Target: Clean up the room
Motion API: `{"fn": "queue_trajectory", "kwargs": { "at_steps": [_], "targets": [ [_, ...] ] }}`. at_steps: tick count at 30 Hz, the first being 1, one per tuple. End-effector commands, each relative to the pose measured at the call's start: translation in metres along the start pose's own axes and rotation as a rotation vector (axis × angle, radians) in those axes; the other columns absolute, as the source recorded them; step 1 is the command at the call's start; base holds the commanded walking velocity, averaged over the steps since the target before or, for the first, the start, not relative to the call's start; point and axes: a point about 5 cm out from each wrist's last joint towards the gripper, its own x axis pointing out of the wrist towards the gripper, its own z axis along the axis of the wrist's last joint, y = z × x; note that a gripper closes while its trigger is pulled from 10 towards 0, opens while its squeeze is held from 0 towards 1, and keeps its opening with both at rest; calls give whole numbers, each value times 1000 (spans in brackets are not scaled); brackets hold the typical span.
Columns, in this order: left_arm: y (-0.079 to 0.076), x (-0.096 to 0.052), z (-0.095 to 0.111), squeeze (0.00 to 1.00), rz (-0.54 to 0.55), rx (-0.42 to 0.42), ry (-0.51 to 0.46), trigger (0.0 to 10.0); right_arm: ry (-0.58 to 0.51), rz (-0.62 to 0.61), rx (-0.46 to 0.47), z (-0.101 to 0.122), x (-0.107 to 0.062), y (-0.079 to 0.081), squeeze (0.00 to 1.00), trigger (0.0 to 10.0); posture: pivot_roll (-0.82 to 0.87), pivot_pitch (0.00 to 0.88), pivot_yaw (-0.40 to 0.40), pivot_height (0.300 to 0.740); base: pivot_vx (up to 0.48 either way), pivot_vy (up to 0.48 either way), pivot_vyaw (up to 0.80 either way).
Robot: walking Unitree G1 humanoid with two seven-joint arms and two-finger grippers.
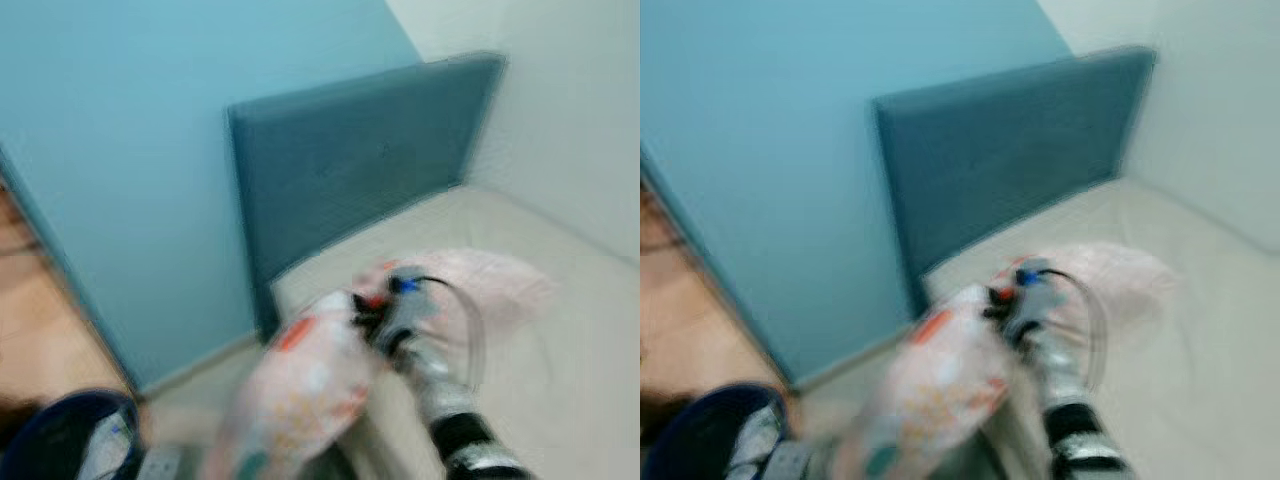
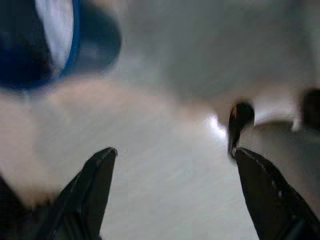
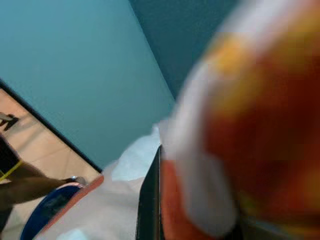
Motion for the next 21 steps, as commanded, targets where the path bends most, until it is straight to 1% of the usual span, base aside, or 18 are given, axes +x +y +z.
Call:
{"fn": "queue_trajectory", "kwargs": {
  "at_steps": [1,3,6,9,21],
  "targets": [
    [-5,0,3,0,-14,1,-12,10000,-113,-8,-41,25,0,-7,0,10000,-105,0,3,740,416,0,0],
    [-5,0,2,0,-14,2,-11,10000,-122,8,-50,26,0,-6,0,10000,-105,0,3,740,416,0,0],
    [-6,0,2,0,-15,2,-11,10000,-120,9,-30,25,0,-5,0,10000,-105,0,2,740,416,0,0],
    [-6,0,1,0,-17,3,-9,10000,-123,16,-29,25,0,-5,0,10000,-106,0,3,740,417,0,800],
    [-6,0,1,0,-18,4,-10,10000,-162,-18,-3,32,-1,-9,0,10000,-105,1,8,740,415,0,0]
  ]
}}
